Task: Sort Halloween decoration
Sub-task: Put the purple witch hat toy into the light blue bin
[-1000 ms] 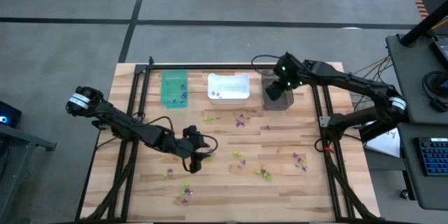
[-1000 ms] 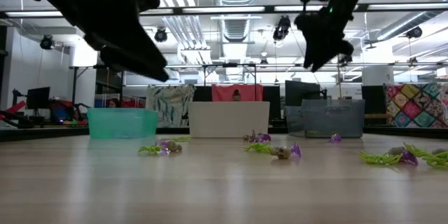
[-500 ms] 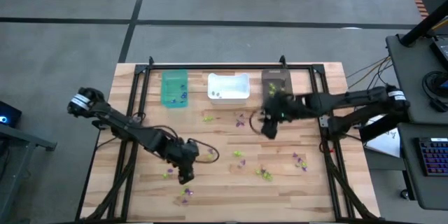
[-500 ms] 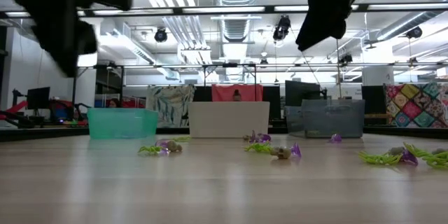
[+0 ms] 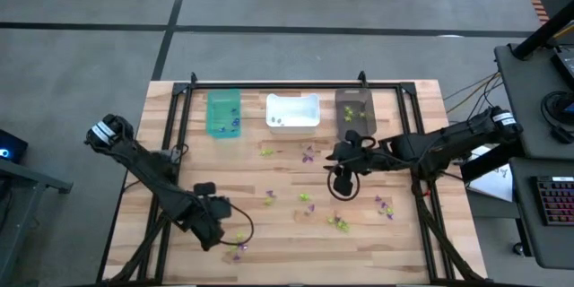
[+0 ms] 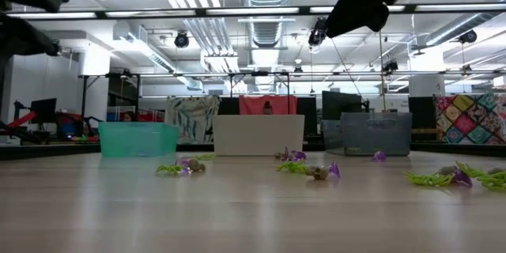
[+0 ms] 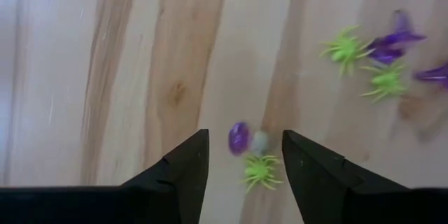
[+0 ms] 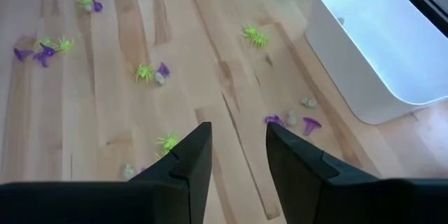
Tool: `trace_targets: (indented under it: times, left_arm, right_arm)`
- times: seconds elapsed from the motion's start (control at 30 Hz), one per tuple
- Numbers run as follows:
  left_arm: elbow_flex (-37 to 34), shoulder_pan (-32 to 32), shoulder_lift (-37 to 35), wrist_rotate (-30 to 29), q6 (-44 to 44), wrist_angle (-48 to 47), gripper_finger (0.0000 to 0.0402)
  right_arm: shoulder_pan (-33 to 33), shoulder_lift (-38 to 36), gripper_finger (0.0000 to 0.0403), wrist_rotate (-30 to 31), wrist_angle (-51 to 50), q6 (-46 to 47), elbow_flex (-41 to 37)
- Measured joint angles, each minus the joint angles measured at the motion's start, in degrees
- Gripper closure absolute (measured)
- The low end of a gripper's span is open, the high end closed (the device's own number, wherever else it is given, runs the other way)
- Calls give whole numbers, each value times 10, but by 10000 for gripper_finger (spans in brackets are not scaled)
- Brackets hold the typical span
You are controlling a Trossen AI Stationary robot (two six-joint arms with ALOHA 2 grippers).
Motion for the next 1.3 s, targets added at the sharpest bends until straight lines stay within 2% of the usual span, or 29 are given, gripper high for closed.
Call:
trace_targets:
  times: [0.4,0.87,1.3]
  left_arm:
    - [-61,-3,0,0,-15,68,243]
    - [-90,-3,0,11,-28,89,252]
    - [-90,-3,0,11,-26,92,336]
  right_arm:
    - [0,0,280,-1,14,6,-9]
    - [0,0,280,-1,14,26,-21]
    - [0,0,280,-1,14,26,-21]
